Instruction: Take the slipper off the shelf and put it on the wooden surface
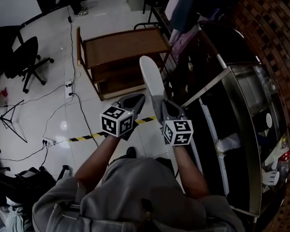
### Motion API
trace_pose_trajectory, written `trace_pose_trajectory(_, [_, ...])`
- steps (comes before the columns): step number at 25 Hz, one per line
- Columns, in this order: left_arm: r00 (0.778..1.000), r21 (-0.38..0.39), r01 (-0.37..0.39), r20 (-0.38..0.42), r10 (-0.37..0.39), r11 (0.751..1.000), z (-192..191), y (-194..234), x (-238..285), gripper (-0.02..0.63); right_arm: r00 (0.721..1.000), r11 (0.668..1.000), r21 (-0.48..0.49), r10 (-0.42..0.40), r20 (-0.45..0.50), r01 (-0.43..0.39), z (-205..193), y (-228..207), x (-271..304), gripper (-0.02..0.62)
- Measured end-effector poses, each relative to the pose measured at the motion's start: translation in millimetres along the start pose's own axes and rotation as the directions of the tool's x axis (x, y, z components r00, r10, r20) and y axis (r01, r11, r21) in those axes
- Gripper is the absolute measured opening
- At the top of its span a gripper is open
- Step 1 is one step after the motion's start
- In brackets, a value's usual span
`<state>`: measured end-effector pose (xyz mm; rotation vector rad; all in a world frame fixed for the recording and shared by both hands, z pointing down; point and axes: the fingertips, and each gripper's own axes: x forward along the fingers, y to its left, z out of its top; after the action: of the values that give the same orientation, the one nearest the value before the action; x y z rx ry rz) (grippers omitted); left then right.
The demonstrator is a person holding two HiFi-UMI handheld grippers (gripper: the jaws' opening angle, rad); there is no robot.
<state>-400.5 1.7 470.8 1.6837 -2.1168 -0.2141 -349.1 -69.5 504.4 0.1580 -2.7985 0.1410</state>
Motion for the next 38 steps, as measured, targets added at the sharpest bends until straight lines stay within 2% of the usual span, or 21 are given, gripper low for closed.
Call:
trace_pose_trajectory(9, [0.995,-0.026,-0.083,0.058,0.084,0.996,31.4,79.4,-17.2,-0.006,0.998,0.998,-0.015,0.058,0.000,-0.058,31.7,16.8,80.0,0.006])
trace_pose_trajectory(15, [0.985,-0.044,-0.148,0.082,0.152,0.988,51.8,133.9,-12.5,-0.006,0.992,0.991,-0.037,0.129,0.002,-0.129,54.0,26.4,143.3,0.005])
trace_pose_trajectory(27, [0.949,-0.084,-0.304,0.060,0.309,0.949,99.8,268.7,64.7,-0.006,0.959,0.958,-0.059,0.277,-0.050,-0.280,99.0,5.5,324.9,0.006])
trace_pose_trajectory(32, [0.932,-0.101,-0.354,0.042,0.359,0.930,116.5,316.4,104.5,-0.006,0.940,0.942,-0.053,0.326,-0.105,-0.332,102.3,-10.2,397.4,0.006])
trace_pose_trajectory(38, [0.912,-0.132,-0.403,0.028,0.410,0.906,120.5,361.0,122.6,-0.006,0.916,0.926,-0.051,0.360,-0.177,-0.374,92.9,-15.9,471.1,0.006])
